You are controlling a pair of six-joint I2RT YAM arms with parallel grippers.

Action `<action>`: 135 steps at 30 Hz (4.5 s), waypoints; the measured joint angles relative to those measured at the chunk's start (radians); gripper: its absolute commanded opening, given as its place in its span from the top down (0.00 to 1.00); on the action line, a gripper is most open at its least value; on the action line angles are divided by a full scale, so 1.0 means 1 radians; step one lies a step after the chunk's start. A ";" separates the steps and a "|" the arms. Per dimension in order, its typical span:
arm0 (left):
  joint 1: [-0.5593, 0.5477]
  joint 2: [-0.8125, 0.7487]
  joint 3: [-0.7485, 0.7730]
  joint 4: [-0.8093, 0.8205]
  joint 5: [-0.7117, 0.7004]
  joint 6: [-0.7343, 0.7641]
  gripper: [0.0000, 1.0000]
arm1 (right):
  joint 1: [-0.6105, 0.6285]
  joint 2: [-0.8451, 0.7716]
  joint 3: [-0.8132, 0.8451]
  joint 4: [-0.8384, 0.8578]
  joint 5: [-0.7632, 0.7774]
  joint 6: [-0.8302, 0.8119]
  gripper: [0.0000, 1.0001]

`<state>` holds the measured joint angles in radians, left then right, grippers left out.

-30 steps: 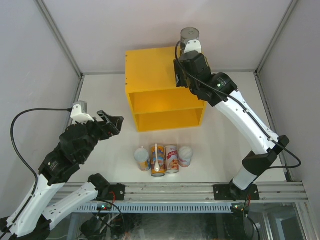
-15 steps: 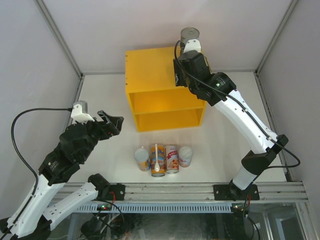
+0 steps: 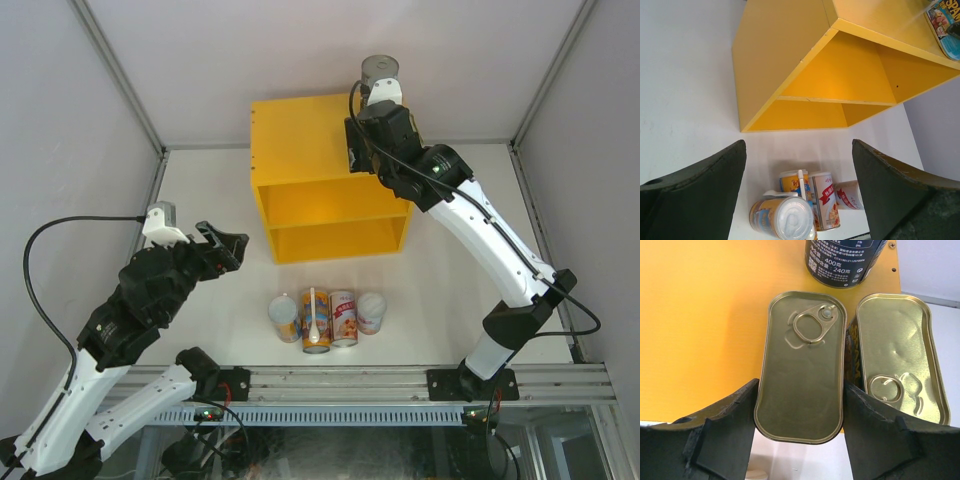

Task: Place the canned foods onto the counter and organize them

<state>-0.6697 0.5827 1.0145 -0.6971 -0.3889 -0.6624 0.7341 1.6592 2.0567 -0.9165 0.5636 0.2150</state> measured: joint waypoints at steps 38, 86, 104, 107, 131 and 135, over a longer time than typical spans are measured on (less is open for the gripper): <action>0.003 0.032 0.037 -0.055 0.031 -0.002 0.08 | 0.274 -0.296 -0.163 -0.005 0.168 0.002 0.36; 0.003 0.023 -0.116 -0.082 0.246 -0.060 0.08 | 0.618 -0.528 -1.071 -0.059 0.080 0.742 0.23; 0.003 0.058 -0.116 -0.071 0.266 -0.053 0.08 | 0.517 -0.518 -1.135 0.013 0.000 0.663 0.19; 0.003 0.064 -0.116 -0.070 0.266 -0.053 0.08 | 0.505 -0.518 -1.149 0.031 -0.008 0.650 0.19; 0.003 0.051 -0.116 -0.070 0.269 -0.053 0.08 | 0.460 -0.459 -1.187 0.159 -0.053 0.575 0.28; 0.003 0.044 -0.116 -0.070 0.269 -0.053 0.08 | 0.458 -0.456 -1.204 0.166 -0.053 0.576 0.30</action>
<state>-0.6670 0.6270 0.8986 -0.7673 -0.1196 -0.7155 1.1919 1.2034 0.8528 -0.7502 0.5102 0.7914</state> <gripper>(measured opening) 0.917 0.712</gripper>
